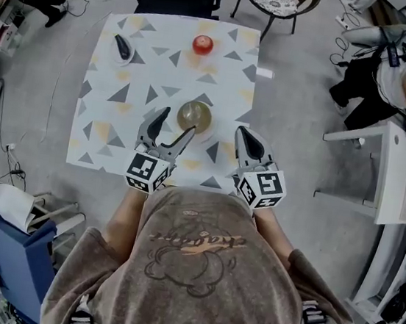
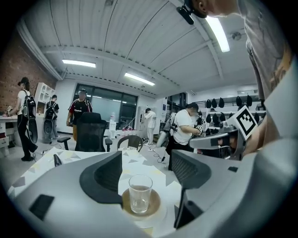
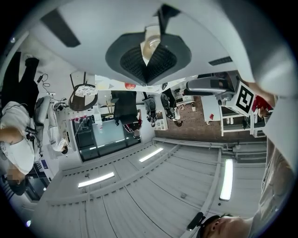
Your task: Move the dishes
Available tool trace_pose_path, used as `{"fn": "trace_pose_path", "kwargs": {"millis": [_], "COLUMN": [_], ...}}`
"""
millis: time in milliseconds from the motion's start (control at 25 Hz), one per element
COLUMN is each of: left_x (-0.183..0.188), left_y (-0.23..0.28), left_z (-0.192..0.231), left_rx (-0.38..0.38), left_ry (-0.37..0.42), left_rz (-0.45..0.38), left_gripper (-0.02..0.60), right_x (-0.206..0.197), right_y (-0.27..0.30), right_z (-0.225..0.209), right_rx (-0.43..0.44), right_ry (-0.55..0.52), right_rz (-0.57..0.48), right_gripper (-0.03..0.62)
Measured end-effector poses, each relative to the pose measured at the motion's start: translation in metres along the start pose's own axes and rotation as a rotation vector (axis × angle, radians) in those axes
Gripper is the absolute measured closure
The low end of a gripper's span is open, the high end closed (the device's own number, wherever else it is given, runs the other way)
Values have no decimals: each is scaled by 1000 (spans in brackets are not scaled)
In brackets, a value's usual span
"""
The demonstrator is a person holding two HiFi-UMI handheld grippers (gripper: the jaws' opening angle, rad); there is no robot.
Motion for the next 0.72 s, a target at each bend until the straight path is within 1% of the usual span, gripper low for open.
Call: {"fn": "trace_pose_path", "kwargs": {"millis": [80, 200, 440, 720], "left_x": [-9, -23, -47, -70], "left_y": [9, 22, 46, 69], "left_z": [3, 7, 10, 15], "left_rx": [-5, -5, -28, -40], "left_ry": [1, 8, 59, 48], "left_rz": [25, 64, 122, 187], "left_gripper": [253, 247, 247, 248], "right_x": [-1, -2, -3, -7], "right_y": [1, 2, 3, 2], "right_z": [-3, -6, -12, -18], "right_rx": [-3, -9, -23, -50], "right_ry": [3, 9, 17, 26], "right_rz": [5, 11, 23, 40], "right_gripper": [594, 594, 594, 594]}}
Point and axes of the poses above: the fingertips, and each gripper's own axes: y forward along the fingers, z to its left, x out of its top, the point moved 7 cm from there along -y, backward along the fingers, and after that the axes turned 8 degrees about z, right-handed, at the moved point
